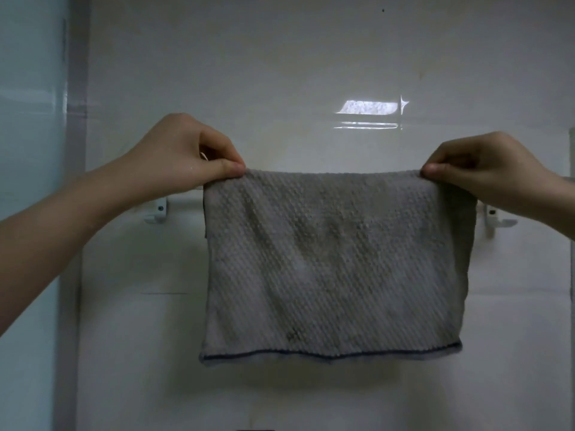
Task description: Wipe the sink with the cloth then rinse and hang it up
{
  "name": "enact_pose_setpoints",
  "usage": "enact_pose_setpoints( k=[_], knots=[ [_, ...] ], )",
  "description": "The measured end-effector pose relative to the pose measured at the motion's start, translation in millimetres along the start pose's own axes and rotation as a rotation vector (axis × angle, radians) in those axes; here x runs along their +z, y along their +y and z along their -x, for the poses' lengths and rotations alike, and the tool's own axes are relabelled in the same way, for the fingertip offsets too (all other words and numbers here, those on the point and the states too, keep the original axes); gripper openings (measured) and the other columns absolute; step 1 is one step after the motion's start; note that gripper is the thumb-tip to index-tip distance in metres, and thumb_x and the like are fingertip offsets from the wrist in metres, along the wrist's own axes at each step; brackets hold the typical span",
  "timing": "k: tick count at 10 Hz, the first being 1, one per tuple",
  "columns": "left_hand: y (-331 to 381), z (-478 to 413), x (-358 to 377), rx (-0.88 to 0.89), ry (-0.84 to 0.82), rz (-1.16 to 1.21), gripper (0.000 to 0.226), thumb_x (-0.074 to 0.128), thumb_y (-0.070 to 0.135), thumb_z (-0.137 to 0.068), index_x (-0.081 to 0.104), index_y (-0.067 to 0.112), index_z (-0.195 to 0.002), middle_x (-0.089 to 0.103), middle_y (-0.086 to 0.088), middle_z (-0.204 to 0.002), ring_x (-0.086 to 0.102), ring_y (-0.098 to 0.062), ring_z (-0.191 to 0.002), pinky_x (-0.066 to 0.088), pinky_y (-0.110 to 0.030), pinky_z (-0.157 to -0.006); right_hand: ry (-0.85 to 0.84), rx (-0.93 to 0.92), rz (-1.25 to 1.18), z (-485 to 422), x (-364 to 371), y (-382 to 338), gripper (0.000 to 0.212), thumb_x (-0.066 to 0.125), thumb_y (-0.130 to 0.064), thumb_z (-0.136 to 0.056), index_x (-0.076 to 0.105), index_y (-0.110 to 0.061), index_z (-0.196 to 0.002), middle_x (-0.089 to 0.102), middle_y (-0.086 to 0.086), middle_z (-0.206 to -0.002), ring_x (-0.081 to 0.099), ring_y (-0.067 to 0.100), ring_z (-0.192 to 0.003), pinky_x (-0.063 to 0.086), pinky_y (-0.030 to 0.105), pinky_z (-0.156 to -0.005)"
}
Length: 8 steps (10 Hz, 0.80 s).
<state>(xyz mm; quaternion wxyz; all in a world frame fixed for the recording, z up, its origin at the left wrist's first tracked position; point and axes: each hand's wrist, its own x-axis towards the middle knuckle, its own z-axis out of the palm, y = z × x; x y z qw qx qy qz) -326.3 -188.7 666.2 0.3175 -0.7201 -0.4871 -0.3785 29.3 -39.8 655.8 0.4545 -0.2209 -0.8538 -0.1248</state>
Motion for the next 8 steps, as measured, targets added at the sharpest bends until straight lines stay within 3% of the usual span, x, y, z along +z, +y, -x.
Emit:
enact_pose_setpoints(
  k=[1,2,3,4,5,6,7,8],
  knots=[
    [-9.4,-12.2,0.9,-0.016,0.009,-0.035,0.016,0.074,0.021,-0.081,0.071,0.036,-0.078,0.059,0.043,-0.061,0.06,0.018,-0.068,0.039,0.002,-0.061,-0.026,0.035,0.044,-17.3,-1.9,2.1,0.011,0.062,-0.021,-0.089,0.069,-0.027,-0.084,0.066,-0.015,-0.08,0.06,-0.008,-0.071,0.04,0.004,-0.065],
    [-14.6,-19.4,2.5,-0.063,-0.072,-0.036,0.01,0.073,0.023,-0.084,0.074,0.032,-0.08,0.065,0.032,-0.062,0.06,0.019,-0.067,0.039,0.002,-0.061,-0.18,0.118,0.068,-28.7,-3.5,2.4,0.014,0.06,-0.027,-0.091,0.07,-0.03,-0.081,0.068,-0.013,-0.085,0.058,-0.003,-0.077,0.039,0.013,-0.066],
    [-11.3,-17.2,2.7,-0.119,-0.238,-0.018,0.015,0.066,0.033,-0.088,0.072,0.035,-0.075,0.074,0.018,-0.073,0.063,0.011,-0.071,0.047,-0.017,-0.071,-0.292,0.18,0.052,-25.9,-5.3,0.2,0.021,0.054,-0.038,-0.092,0.071,-0.031,-0.082,0.07,-0.009,-0.087,0.061,0.006,-0.084,0.041,0.019,-0.069],
    [-8.5,-9.6,0.2,-0.124,-0.258,0.066,0.046,0.056,0.075,-0.071,0.077,0.035,-0.077,0.075,0.012,-0.08,0.067,0.001,-0.077,0.049,-0.029,-0.075,-0.279,0.215,-0.057,-9.4,-8.7,-2.5,0.049,0.047,-0.066,-0.083,0.072,-0.023,-0.084,0.071,-0.005,-0.079,0.065,0.012,-0.077,0.047,0.028,-0.073],
    [-5.1,-2.1,-1.0,-0.105,-0.234,0.098,0.025,0.062,0.068,-0.068,0.074,0.046,-0.066,0.073,0.023,-0.077,0.066,0.009,-0.075,0.046,-0.017,-0.067,-0.258,0.106,0.036,6.1,-7.9,-4.0,0.055,0.041,-0.07,-0.079,0.072,-0.026,-0.091,0.071,-0.008,-0.082,0.064,0.01,-0.08,0.051,0.033,-0.076],
    [-3.1,3.0,-1.9,-0.077,-0.148,0.037,0.005,0.072,0.039,-0.079,0.074,0.04,-0.074,0.071,0.029,-0.08,0.064,0.013,-0.078,0.045,-0.005,-0.062,-0.156,0.045,0.094,15.3,-5.4,-7.4,0.048,0.041,-0.056,-0.079,0.071,-0.026,-0.102,0.066,-0.02,-0.089,0.062,-0.002,-0.084,0.049,0.022,-0.077],
    [-2.7,7.7,2.9,-0.062,-0.094,0.012,0.003,0.073,0.034,-0.08,0.076,0.035,-0.08,0.067,0.035,-0.083,0.063,0.015,-0.076,0.044,-0.005,-0.061,-0.124,0.025,0.09,19.7,0.1,-7.1,0.051,0.042,-0.053,-0.078,0.069,-0.022,-0.109,0.061,-0.023,-0.088,0.058,-0.004,-0.085,0.046,0.016,-0.074],
    [3.7,14.5,-0.2,-0.055,-0.018,-0.006,0.008,0.076,0.033,-0.078,0.073,0.037,-0.084,0.074,0.019,-0.08,0.065,0.007,-0.076,0.049,-0.009,-0.067,-0.042,0.022,0.074,25.0,-1.7,-13.5,0.044,0.046,-0.05,-0.079,0.066,-0.027,-0.11,0.064,-0.015,-0.096,0.061,0.006,-0.089,0.051,0.029,-0.083]
  ],
)
